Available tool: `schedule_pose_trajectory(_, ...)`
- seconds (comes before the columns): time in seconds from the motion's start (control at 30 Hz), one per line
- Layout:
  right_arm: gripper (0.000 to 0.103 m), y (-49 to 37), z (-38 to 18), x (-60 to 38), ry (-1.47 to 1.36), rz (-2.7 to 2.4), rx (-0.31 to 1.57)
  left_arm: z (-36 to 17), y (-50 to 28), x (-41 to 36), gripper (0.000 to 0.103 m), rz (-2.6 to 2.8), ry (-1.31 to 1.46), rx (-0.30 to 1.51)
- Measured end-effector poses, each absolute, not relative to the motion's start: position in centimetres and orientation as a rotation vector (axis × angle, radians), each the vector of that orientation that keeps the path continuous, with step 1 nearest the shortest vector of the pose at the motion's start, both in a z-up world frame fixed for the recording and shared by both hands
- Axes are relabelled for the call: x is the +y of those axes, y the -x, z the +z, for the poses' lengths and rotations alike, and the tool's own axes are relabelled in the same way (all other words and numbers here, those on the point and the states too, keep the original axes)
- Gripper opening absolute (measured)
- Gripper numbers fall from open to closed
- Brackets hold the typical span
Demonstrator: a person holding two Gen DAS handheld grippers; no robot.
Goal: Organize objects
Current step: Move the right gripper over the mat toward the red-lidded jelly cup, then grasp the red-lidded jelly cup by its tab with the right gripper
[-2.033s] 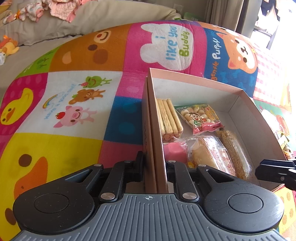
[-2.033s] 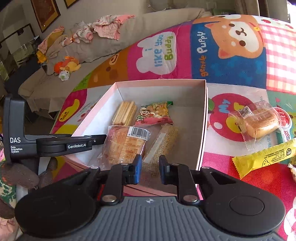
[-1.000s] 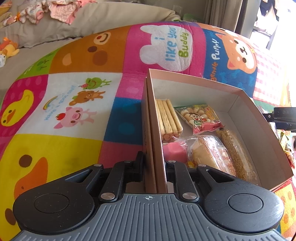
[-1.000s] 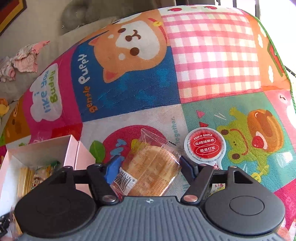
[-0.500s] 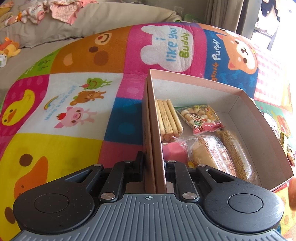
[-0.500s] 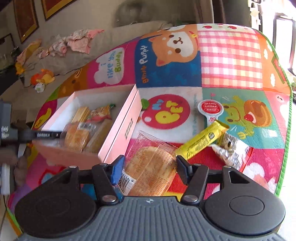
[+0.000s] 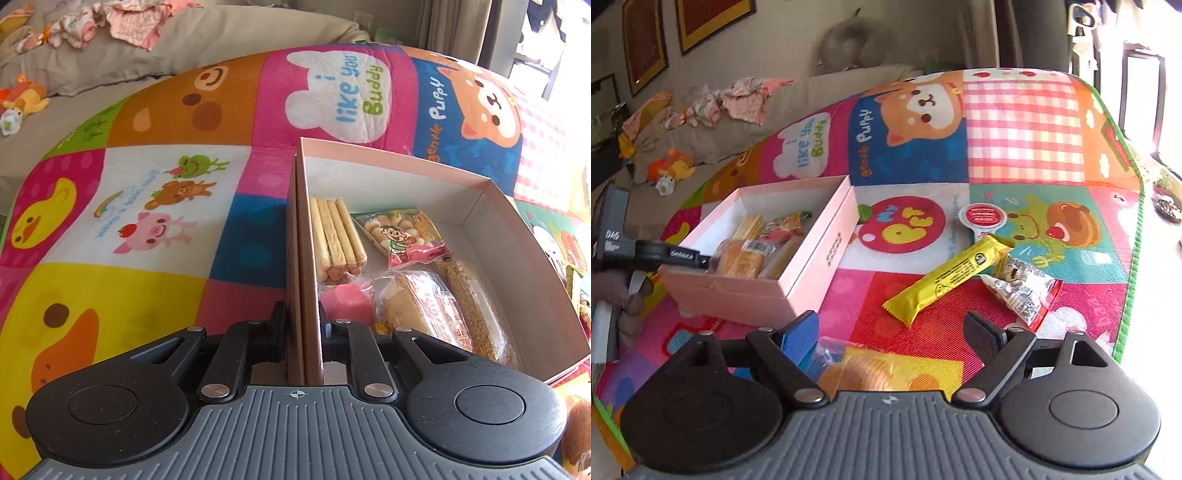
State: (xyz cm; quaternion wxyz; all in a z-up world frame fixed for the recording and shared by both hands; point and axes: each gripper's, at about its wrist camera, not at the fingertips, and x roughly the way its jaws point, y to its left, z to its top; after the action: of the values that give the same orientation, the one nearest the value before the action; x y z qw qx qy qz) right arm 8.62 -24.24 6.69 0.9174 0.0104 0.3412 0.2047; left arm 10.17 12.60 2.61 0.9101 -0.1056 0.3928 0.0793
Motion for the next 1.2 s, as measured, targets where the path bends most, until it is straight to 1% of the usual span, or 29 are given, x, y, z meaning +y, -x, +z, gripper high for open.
schedule_pose_trajectory(0.27, 0.085, -15.1, 3.2, -23.8, -0.147, 0.34, 0.746, 2.6, -10.1, 12.6, 0.016, 0.161, 0.221, 0.809)
schedule_pose_trajectory(0.37, 0.077, -16.8, 2.6, -23.7, -0.152, 0.331, 0.767, 2.6, -10.0, 12.6, 0.016, 0.167, 0.231, 0.807)
schedule_pose_trajectory(0.43, 0.067, -17.6, 2.7, -23.6, -0.134, 0.331, 0.777, 2.6, -10.0, 12.6, 0.016, 0.171, 0.231, 0.805)
schedule_pose_trajectory(0.47, 0.067, -17.7, 3.0, -23.6, -0.113, 0.334, 0.77, 2.6, -10.0, 12.5, 0.016, 0.171, 0.231, 0.805)
schedule_pose_trajectory(0.63, 0.068, -18.6, 5.5, -24.1, -0.008, 0.326, 0.693, 2.5, -9.9, 12.8, 0.016, 0.166, 0.241, 0.804)
schedule_pose_trajectory(0.67, 0.069, -19.2, 5.7, -24.0, 0.018, 0.318, 0.693, 2.5, -9.9, 12.8, 0.016, 0.165, 0.246, 0.805)
schedule_pose_trajectory(0.7, 0.072, -20.0, 5.8, -23.9, 0.045, 0.314, 0.697, 2.5, -9.9, 12.8, 0.016, 0.166, 0.249, 0.804)
schedule_pose_trajectory(0.73, 0.076, -20.9, 5.7, -23.7, 0.067, 0.313, 0.705, 2.5, -9.9, 12.8, 0.016, 0.166, 0.249, 0.804)
schedule_pose_trajectory(0.8, 0.078, -23.2, 5.1, -23.3, 0.088, 0.307, 0.747, 2.5, -9.9, 12.8, 0.016, 0.165, 0.242, 0.803)
schedule_pose_trajectory(0.93, 0.079, -27.4, 3.5, -22.5, 0.05, 0.302, 0.836, 2.5, -9.9, 12.8, 0.016, 0.157, 0.233, 0.802)
schedule_pose_trajectory(1.1, 0.079, -29.6, 1.5, -21.1, 0.102, 0.235, 0.864, 2.5, -9.8, 12.8, 0.016, 0.144, 0.225, 0.799)
schedule_pose_trajectory(1.2, 0.061, -29.2, 2.0, -20.9, 0.122, 0.225, 0.846, 2.4, -9.7, 12.9, 0.016, 0.137, 0.223, 0.793)
